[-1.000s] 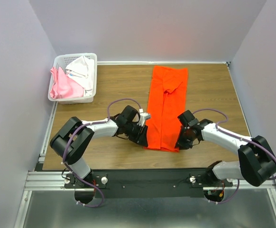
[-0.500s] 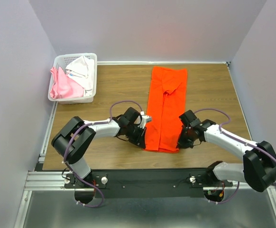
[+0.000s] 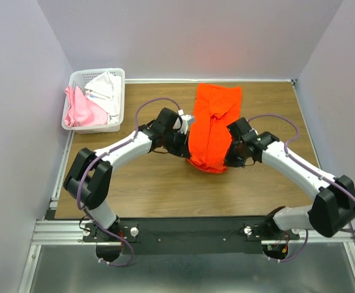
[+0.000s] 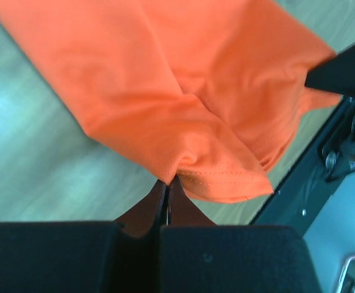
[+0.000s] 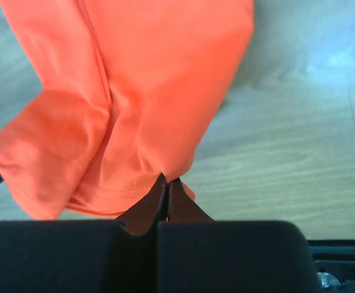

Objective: Fold and stack the t-shirts
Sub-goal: Fold the tshirt

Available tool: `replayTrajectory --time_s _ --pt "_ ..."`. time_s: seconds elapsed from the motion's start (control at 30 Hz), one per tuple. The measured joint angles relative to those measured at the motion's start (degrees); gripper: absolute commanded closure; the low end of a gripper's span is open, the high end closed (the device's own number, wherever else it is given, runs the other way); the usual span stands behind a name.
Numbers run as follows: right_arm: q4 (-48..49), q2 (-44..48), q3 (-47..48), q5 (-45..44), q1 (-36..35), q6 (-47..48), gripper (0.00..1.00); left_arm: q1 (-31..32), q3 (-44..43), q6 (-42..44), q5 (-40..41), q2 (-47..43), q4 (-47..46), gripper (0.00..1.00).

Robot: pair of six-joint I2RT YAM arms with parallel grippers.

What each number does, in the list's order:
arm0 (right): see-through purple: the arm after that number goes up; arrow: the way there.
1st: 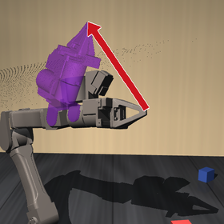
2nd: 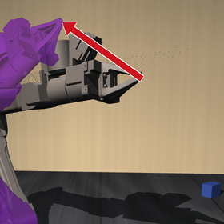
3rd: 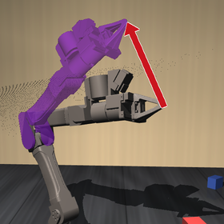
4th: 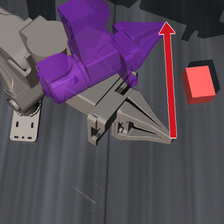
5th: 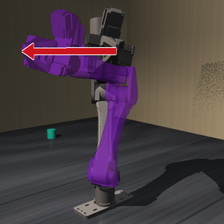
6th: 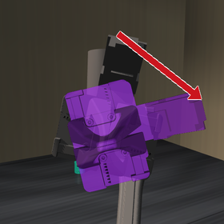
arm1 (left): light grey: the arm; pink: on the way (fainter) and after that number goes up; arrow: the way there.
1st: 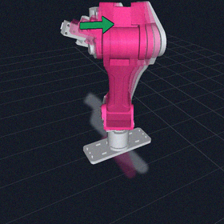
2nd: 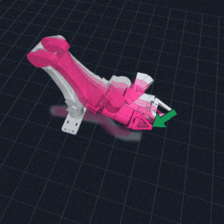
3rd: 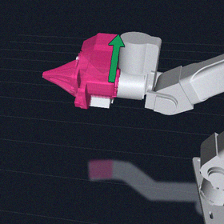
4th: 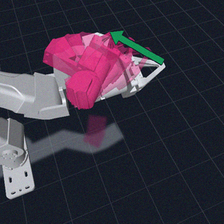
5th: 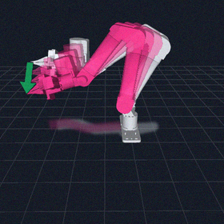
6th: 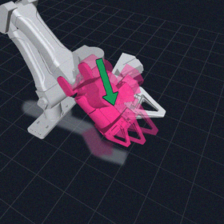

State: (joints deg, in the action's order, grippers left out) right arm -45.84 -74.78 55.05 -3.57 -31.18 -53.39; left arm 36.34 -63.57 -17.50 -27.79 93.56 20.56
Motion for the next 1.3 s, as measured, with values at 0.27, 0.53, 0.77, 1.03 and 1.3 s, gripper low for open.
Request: replayTrajectory --time_s 0.27,0.53,0.77,1.03,1.3 --pt "-0.8 -10.5 11.5 -6.3 0.6 3.7 1.0 -5.1 -12.2 1.4 -0.5 8.9 2.4 1.0" --pt "-1.1 -19.3 21.1 -9.7 6.3 8.1 1.0 -7.3 -26.0 2.2 -2.8 19.2 4.1 1.0" --pt "-0.9 -27.3 29.6 -10.6 10.4 11.9 0.99 -8.6 -39.9 2.7 -5.5 28.4 5.9 1.0" --pt "-1.2 -37.1 40.5 -10.6 14.3 16.6 1.0 -10.3 -53.4 2.9 -8.2 38.2 8.7 1.0" --pt "-1.0 -45.6 48.0 -10.4 17.4 20.2 1.0 -13.0 -59.5 1.1 -11.4 44.8 9.0 1.0"
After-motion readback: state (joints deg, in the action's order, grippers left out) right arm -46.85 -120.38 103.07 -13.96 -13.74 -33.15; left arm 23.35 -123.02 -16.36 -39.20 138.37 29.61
